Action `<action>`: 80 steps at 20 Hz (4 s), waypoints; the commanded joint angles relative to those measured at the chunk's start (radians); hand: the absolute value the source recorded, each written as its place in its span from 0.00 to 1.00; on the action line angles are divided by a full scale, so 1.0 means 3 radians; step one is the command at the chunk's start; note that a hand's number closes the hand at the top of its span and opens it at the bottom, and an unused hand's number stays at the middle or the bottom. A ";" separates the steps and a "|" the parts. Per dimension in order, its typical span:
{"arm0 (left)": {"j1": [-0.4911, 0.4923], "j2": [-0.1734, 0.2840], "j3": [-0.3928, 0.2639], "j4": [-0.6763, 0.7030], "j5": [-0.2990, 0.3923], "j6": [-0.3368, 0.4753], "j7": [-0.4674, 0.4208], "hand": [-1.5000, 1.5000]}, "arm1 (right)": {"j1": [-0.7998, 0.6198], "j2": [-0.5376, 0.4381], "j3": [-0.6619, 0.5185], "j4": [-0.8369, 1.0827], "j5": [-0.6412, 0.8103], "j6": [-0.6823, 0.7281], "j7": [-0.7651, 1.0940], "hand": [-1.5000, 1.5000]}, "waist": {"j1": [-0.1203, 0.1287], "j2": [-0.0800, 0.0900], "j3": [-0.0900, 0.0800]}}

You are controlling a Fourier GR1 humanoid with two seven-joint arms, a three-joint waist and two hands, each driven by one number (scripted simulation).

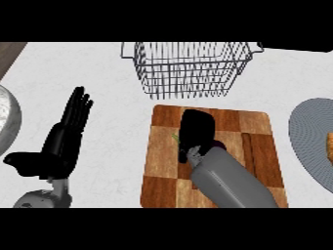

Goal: Pick the eggplant from the cutting board and place it in the basket

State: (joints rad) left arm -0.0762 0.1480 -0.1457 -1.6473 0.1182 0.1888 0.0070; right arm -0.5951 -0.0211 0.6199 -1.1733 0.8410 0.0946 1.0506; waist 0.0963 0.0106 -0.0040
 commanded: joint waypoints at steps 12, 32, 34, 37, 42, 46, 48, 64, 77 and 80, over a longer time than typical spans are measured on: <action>-0.0155 -0.0090 -0.0109 0.0121 -0.0049 -0.0031 0.0007 0.50 | -0.0878 0.0070 0.1080 -0.0352 -0.0682 -0.1645 -0.0271 1.00 | 0.0162 0.0015 0.0015; 0.0031 -0.0012 0.0113 0.0082 -0.0073 0.0077 0.0016 0.50 | -0.2262 0.0068 0.1018 -0.0387 -0.0900 -0.1915 0.0929 1.00 | -0.0248 -0.0056 0.0007; 0.0109 0.0008 0.0147 -0.0038 0.0015 0.0016 0.0014 0.50 | -0.2350 0.0068 0.1026 -0.0276 -0.0867 -0.1793 0.0984 1.00 | -0.0241 -0.0059 0.0007; 0.0012 -0.0055 0.0170 0.0134 -0.0034 0.0074 -0.0063 0.50 | -0.2394 0.0068 0.0922 -0.0184 -0.0845 -0.1666 0.0944 1.00 | -0.0293 -0.0048 0.0008; 0.0473 -0.0097 -0.0011 -0.0268 -0.0133 0.0099 -0.0095 0.50 | -0.2130 0.0069 0.0611 -0.0073 -0.0705 -0.1778 0.0611 1.00 | -0.0290 -0.0052 0.0013; 0.0210 -0.0036 0.0112 -0.0171 -0.0124 0.0095 0.0063 0.50 | -0.1979 0.0068 0.0435 0.0192 -0.0633 -0.1841 0.0279 1.00 | -0.0289 -0.0036 0.0013; 0.0274 -0.0093 0.0114 -0.0093 -0.0096 0.0060 -0.0081 0.50 | -0.1847 -0.0049 0.0361 0.0033 -0.0545 -0.1699 0.0214 1.00 | -0.0320 -0.0041 0.0013; 0.0011 -0.0134 0.0195 0.0042 -0.0188 0.0038 0.0052 0.50 | -0.1344 -0.0014 -0.0236 0.0830 -0.0411 -0.1606 -0.1009 1.00 | -0.0296 -0.0026 0.0014; 0.0109 -0.0089 0.0268 -0.0224 -0.0092 -0.0090 0.0175 0.50 | -0.1117 0.0069 -0.0650 0.1317 -0.0355 -0.2091 -0.1415 1.00 | -0.0258 -0.0017 0.0014; 0.0192 -0.0139 0.0243 -0.0081 -0.0141 -0.0090 0.0003 0.50 | -0.1158 0.0035 -0.0753 0.1310 -0.0439 -0.1975 -0.1440 1.00 | -0.0273 -0.0017 0.0013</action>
State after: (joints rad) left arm -0.0266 0.1160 -0.0704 -1.6856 0.0771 0.1654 0.0284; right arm -0.9801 0.0001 0.4446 -0.8765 0.7287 -0.4914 0.6274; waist 0.0199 -0.0243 -0.0047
